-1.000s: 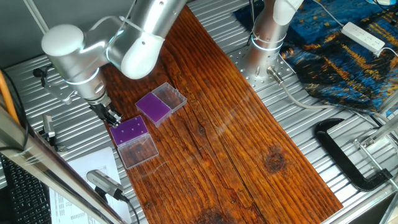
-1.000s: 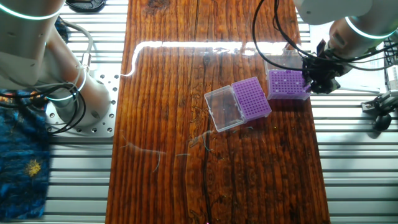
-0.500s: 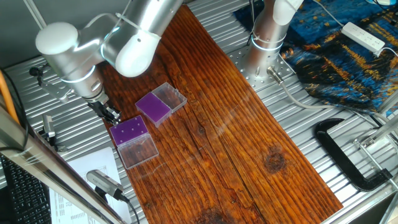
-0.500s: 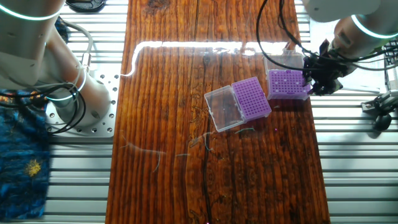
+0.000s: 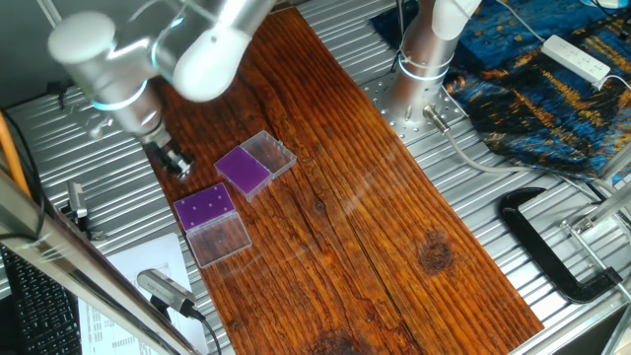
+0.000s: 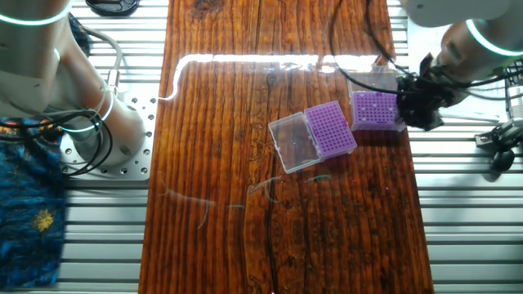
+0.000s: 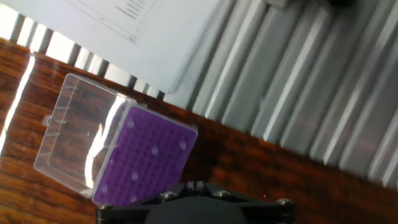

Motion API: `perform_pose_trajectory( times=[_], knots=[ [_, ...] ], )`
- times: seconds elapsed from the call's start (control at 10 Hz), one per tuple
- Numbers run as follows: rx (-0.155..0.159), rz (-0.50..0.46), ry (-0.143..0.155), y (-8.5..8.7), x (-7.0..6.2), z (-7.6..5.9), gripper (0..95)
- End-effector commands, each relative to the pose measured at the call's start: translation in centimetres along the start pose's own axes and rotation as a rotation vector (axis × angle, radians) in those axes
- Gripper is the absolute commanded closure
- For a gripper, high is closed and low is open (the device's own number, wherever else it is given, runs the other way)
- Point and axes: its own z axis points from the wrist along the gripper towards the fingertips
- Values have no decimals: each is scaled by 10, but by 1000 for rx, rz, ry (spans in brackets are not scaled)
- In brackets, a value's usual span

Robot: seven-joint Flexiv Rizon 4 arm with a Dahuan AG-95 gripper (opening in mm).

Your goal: Transfer all small pipette tips from one holder to another

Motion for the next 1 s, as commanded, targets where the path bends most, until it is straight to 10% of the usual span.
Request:
perform_pose_trajectory(
  times=[0.1, 1.0],
  knots=[
    [16, 88, -61, -4, 49, -12, 950],
    [76, 237, -92, 3, 85, -9, 950]
  ],
)
